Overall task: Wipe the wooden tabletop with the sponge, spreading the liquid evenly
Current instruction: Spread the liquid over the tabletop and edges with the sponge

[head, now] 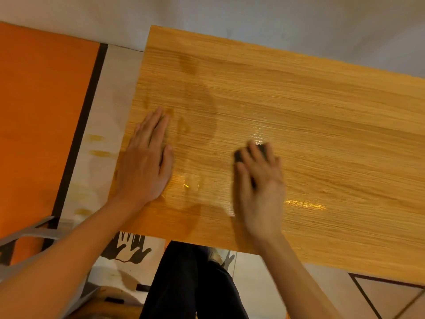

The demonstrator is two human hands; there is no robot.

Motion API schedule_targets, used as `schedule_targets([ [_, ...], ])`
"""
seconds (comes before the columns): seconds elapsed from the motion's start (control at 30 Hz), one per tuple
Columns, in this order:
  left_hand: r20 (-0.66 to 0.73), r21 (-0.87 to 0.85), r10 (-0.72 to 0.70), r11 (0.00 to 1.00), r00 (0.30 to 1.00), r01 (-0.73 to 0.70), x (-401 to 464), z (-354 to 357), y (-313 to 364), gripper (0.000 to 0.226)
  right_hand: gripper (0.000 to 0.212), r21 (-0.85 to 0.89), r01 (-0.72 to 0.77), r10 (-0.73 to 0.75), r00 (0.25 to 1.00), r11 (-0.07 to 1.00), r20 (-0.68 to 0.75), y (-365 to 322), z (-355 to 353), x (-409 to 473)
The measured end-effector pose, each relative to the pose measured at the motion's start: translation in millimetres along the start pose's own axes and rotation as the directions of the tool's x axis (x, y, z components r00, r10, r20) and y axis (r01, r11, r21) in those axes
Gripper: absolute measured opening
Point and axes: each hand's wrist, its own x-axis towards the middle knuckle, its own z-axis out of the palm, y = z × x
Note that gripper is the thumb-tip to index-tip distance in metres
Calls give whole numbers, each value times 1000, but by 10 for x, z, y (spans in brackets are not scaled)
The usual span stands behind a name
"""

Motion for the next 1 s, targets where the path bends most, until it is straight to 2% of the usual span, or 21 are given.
schedule_targets([
  [0.1, -20, 2, 10, 1000, 1000, -10, -6, -1, 1, 56, 30, -51, 230, -216, 958, 972, 191, -435, 370, 23],
  [0.17, -32, 5, 18, 1000, 999, -18, -13, -4, 5, 55, 33, -55, 336, -309, 910, 940, 274, -368, 324, 20],
  [0.2, -40, 5, 24, 1000, 999, -24, -10, -6, 7, 55, 34, -59, 344, -315, 906, 937, 282, -229, 205, 9],
  [0.27, -60, 1, 35, 999, 998, -35, -9, -1, 4, 54, 34, -75, 275, -254, 944, 959, 211, 170, -97, -85],
  [0.37, -86, -8, 41, 999, 995, -42, -27, 18, 7, 52, 35, -46, 36, -34, 999, 998, 37, 635, -482, -270],
  [0.43, -114, 6, 58, 998, 992, -57, -23, 35, -9, 51, 32, -18, -46, 45, 998, 999, -42, 552, -391, -288],
  [0.47, -119, 13, 72, 997, 990, -71, -23, 43, -19, 50, 32, -33, -35, 33, 998, 999, -48, 417, -262, -277],
  [0.53, -116, 15, 73, 997, 991, -72, -18, 53, -30, 50, 34, -82, 84, -84, 996, 993, 4, 50, 78, -258],
  [0.6, -98, 18, 54, 998, 994, -52, -6, 51, -34, 51, 33, -101, 252, -240, 964, 963, 115, -242, 370, -282],
  [0.7, -80, 16, 34, 999, 996, -33, -7, 55, -23, 51, 35, -109, 409, -375, 894, 906, 244, -144, 327, -267],
  [0.77, -87, 2, 32, 1000, 996, -32, -8, 51, -15, 51, 35, -130, 373, -343, 917, 919, 205, 172, 62, -306],
  [0.87, -105, 4, 46, 999, 993, -46, -17, 49, -16, 51, 38, -138, 160, -152, 986, 977, 68, 534, -286, -415],
  [0.93, -104, 4, 47, 999, 994, -47, -13, 44, -21, 51, 38, -128, 67, -68, 998, 989, -6, 439, -209, -447],
  [1.0, -89, -4, 38, 999, 995, -39, -6, 35, -21, 51, 33, -128, 111, -114, 993, 986, -11, 127, 56, -420],
])
